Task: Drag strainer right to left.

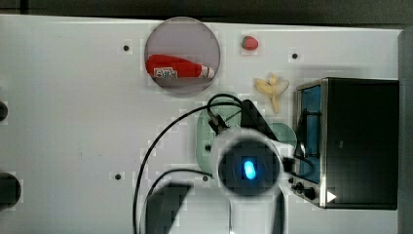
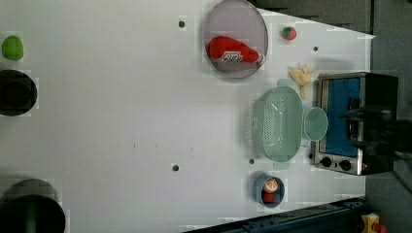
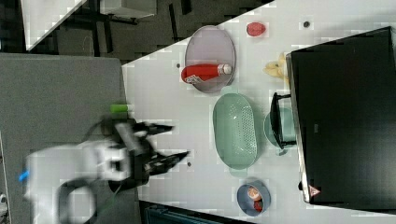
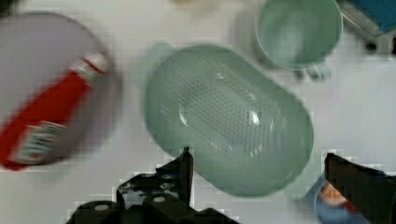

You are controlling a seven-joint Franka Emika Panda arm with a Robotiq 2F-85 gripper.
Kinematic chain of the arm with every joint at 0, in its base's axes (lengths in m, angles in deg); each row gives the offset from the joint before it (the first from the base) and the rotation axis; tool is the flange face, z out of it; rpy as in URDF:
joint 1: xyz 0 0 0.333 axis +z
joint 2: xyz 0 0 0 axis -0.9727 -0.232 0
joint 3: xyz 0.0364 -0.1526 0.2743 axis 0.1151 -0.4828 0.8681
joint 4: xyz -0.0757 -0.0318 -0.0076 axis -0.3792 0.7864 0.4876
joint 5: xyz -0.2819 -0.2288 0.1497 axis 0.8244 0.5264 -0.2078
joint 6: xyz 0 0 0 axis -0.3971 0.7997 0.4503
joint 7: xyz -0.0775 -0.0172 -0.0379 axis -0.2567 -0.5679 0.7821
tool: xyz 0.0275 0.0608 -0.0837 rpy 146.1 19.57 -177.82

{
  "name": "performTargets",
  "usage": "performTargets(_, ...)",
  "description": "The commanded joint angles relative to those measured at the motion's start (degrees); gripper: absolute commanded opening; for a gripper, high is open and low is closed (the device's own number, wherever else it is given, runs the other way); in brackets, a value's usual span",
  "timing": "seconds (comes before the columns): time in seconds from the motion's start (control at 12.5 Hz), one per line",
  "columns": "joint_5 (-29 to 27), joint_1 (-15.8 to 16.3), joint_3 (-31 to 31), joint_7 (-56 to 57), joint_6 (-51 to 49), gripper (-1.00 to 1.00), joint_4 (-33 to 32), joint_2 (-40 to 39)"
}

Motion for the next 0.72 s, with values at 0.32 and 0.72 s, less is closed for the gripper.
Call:
performTargets(0.32, 0.16, 0.3, 0.65, -20.4, 15.51, 1.0, -2.5, -16.35)
performTargets(0.72, 0.14, 1.52, 1.6, -30.13, 32.31, 1.0, -2.52, -29.05)
